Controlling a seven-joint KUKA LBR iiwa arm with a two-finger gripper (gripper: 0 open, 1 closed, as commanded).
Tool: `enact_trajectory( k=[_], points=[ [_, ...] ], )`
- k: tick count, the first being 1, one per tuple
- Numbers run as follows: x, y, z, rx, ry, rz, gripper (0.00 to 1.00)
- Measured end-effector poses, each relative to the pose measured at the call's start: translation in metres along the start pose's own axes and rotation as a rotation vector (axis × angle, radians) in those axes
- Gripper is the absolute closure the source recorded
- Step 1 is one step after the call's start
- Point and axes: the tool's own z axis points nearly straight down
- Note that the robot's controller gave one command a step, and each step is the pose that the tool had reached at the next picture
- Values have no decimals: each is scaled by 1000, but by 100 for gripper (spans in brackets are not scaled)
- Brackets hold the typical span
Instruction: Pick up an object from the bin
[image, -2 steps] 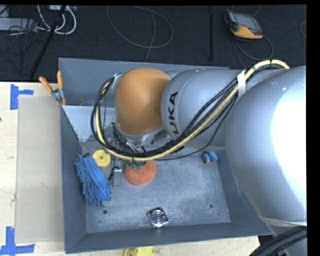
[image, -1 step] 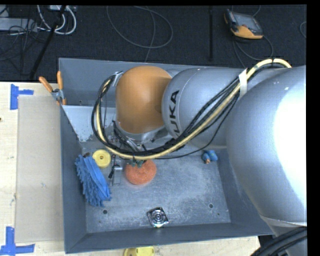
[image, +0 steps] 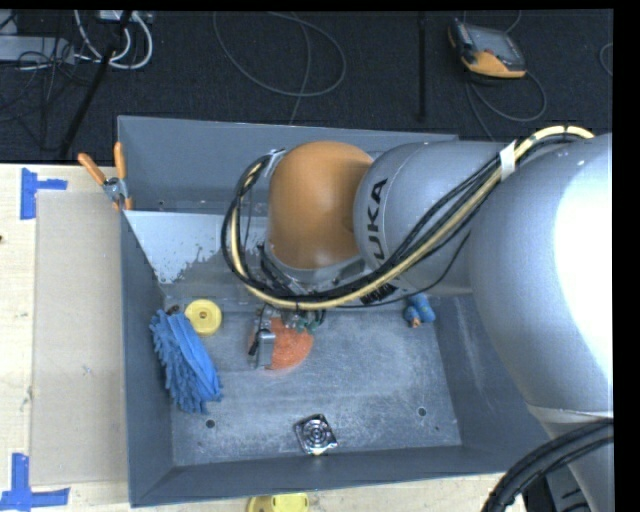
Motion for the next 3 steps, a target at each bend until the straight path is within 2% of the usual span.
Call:
enact_trajectory(
  k=[1,2,3],
  points=[
    [-2,-20,22,6,3,175,0],
    [24,-110,40,-1,-10,-151,100],
    [24,-110,40,-1,-10,-150,100]
  ],
)
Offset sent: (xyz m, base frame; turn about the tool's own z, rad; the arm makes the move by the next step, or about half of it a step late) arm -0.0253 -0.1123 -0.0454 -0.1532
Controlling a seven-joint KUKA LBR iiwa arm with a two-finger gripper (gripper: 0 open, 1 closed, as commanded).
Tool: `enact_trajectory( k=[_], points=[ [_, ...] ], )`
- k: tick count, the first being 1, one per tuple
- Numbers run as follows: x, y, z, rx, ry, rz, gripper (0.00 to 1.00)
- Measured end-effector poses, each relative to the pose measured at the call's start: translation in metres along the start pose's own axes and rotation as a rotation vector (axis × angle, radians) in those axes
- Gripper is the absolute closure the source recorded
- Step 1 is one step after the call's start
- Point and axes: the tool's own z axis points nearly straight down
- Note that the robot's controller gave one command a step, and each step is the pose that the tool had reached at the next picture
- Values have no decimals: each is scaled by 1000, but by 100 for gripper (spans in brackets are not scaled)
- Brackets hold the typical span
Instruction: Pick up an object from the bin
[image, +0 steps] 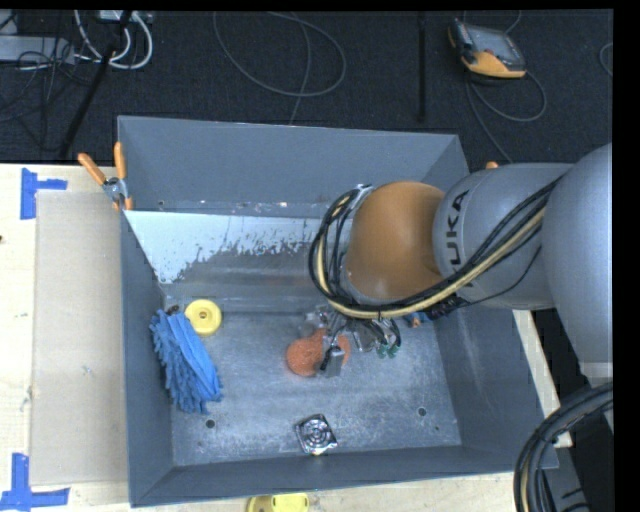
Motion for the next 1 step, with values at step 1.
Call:
enact_trajectory(
  k=[1],
  points=[
    [-28,-23,-121,1,10,-2,100]
  ],
)
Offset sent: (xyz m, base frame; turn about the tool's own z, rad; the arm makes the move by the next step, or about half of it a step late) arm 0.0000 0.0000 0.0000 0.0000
